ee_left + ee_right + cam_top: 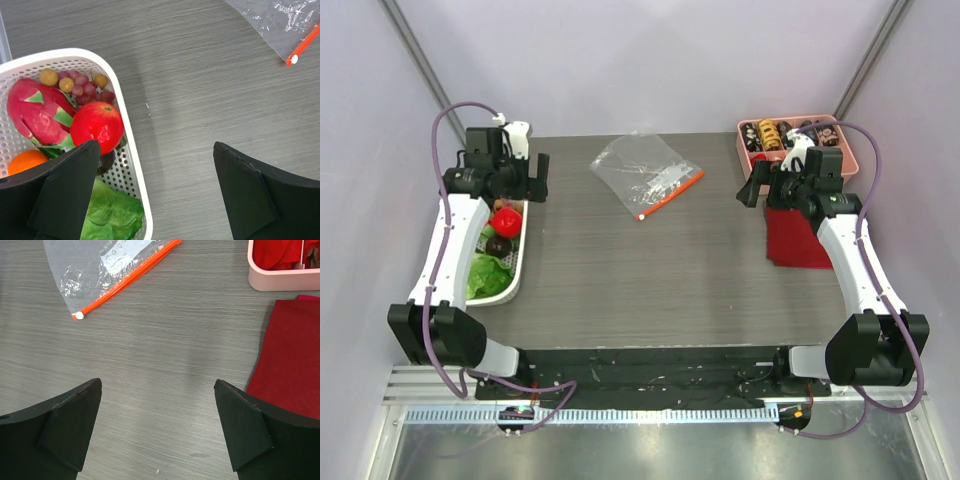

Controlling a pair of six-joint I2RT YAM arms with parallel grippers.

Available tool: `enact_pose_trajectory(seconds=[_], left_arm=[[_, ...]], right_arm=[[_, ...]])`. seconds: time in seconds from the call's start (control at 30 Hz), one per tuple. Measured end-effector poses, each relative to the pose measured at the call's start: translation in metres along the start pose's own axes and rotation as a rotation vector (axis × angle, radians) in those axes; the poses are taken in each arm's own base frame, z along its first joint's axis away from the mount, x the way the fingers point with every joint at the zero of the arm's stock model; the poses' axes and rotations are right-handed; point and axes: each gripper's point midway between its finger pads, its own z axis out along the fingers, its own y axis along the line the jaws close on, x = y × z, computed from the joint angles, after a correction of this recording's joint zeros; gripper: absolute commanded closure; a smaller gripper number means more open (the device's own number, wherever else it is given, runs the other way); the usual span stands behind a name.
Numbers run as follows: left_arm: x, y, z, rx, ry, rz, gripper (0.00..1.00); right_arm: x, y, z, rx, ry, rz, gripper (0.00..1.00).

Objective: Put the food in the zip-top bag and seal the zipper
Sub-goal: Pick up the zipper food storage bag at the center of the board.

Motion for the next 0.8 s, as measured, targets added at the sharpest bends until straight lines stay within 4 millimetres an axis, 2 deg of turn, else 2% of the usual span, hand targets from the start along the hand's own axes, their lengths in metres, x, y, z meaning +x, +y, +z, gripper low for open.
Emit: enact_pose_trajectory(seconds=[0.13, 0.27, 0.5, 0.67, 0.8], left_arm=[[-0.003, -0.008, 0.007, -0.009, 0.002, 0.065, 0.00], [-0.017, -0.021, 0.015, -0.020, -0.015, 0.150, 0.00], [-0.034, -0.048, 0.041, 0.019, -0.060, 0.220, 0.00], [-0.055, -0.072, 0.072, 0.082, -0.105, 0.218, 0.00], [-0.075, -0.095, 0.111, 0.120, -0.125, 0.205, 0.00]], right_arm=[[0.000, 0.001, 0.001, -0.006, -0.002, -0.001, 0.00], [0.001, 0.004, 0.001, -0.028, 0.001, -0.004, 0.00], [0.013, 0.009, 0.004, -0.069, 0.030, -0.002, 0.00], [0.020, 0.012, 0.005, -0.095, 0.048, 0.004, 0.00], [0.023, 0.013, 0.005, -0.102, 0.056, 0.007, 0.00]])
